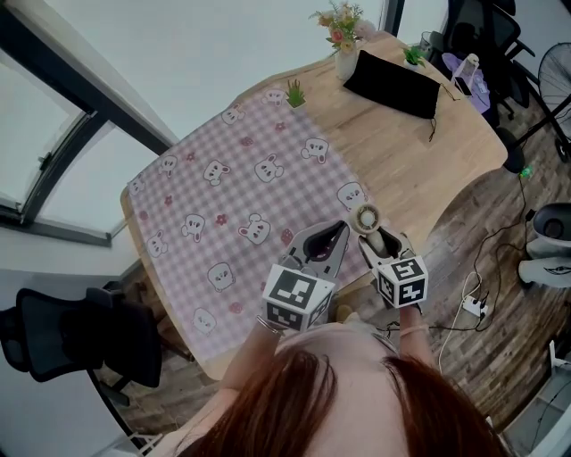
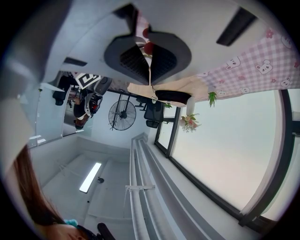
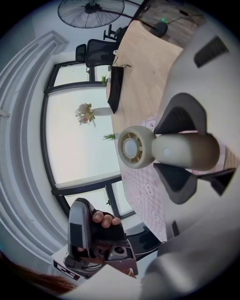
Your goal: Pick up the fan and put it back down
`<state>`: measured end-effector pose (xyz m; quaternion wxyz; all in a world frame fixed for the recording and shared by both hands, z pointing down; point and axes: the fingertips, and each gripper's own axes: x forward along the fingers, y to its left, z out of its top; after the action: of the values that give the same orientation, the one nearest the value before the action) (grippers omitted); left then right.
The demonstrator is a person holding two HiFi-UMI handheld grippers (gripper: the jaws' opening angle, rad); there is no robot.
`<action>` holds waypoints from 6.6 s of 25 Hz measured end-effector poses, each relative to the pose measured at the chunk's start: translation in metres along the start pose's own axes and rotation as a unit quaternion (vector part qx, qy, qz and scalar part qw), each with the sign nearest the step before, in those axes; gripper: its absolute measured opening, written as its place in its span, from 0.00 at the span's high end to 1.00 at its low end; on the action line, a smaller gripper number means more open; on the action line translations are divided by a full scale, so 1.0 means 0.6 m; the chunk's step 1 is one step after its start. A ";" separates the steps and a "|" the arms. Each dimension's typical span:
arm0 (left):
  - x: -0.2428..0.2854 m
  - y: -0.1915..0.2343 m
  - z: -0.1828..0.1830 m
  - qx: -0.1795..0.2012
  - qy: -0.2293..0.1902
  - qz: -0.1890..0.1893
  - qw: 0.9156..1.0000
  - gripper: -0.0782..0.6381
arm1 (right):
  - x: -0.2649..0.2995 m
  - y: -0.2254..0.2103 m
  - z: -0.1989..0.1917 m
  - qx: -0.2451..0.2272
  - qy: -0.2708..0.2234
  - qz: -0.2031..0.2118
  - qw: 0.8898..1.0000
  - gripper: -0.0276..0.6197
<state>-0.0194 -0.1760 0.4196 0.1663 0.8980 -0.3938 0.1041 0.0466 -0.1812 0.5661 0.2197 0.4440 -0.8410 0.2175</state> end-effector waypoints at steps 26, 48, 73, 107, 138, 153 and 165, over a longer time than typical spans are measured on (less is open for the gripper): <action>0.016 0.030 -0.010 -0.013 0.010 -0.001 1.000 0.87 | 0.073 -0.026 -0.093 -0.010 0.093 -0.007 0.996 0.66; 0.023 0.051 -0.026 -0.023 0.024 0.002 0.999 0.87 | 0.104 -0.024 -0.135 -0.022 0.142 0.007 0.990 0.66; 0.034 0.053 -0.031 -0.029 0.030 -0.003 0.999 0.87 | 0.110 -0.024 -0.152 -0.054 0.176 0.010 0.983 0.64; -0.015 0.010 -0.001 -0.007 -0.004 0.020 1.000 0.87 | 0.030 -0.020 -0.046 -0.032 0.054 -0.017 0.998 0.73; -0.067 -0.074 0.024 0.022 -0.028 0.048 0.998 0.87 | -0.149 -0.006 0.081 -0.043 -0.100 -0.036 0.993 0.96; -0.075 -0.111 0.041 0.033 -0.036 0.053 0.997 0.87 | -0.234 0.003 0.131 -0.053 -0.162 -0.036 0.985 0.96; -0.083 -0.141 0.035 0.038 -0.041 0.059 0.997 0.87 | -0.290 0.012 0.141 -0.074 -0.188 -0.036 0.979 0.96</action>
<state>0.0113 -0.0965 0.3660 0.1093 0.8823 -0.4487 0.0916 0.1142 -0.1118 0.3987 0.0978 0.4897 -0.8644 0.0588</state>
